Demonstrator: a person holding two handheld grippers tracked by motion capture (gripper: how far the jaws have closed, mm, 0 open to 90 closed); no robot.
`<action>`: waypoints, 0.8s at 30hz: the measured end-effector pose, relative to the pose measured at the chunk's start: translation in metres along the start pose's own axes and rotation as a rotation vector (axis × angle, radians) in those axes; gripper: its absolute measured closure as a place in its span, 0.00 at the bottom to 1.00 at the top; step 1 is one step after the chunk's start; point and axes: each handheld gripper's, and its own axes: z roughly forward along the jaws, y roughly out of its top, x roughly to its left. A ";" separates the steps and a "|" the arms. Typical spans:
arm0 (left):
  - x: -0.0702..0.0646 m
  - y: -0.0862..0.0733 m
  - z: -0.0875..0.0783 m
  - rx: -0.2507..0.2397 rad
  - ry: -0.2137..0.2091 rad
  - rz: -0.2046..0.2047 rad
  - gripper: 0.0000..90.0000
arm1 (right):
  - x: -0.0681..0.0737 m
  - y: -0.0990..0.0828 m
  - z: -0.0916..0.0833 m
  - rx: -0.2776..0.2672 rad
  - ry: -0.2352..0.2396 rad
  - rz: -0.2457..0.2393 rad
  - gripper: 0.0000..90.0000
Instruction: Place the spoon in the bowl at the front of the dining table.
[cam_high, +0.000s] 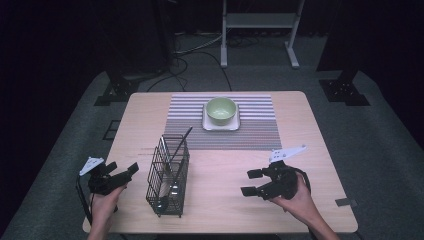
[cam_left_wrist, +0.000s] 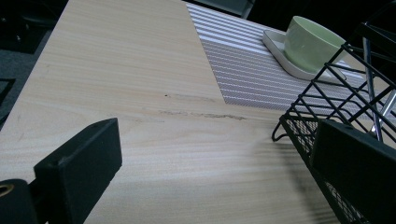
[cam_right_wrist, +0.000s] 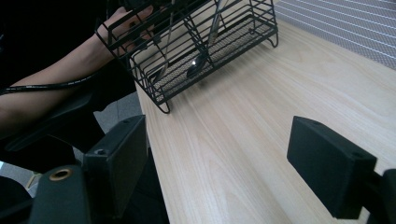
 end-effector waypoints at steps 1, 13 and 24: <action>0.000 0.000 0.000 0.000 -0.001 0.000 0.01 | 0.000 0.001 0.000 0.002 0.004 0.000 0.21; 0.000 0.000 0.000 -0.001 0.001 -0.002 0.01 | 0.008 0.016 0.008 0.018 0.037 -0.007 0.21; 0.001 0.001 -0.001 -0.005 0.003 -0.005 0.01 | 0.014 0.027 0.014 0.024 0.064 -0.010 0.21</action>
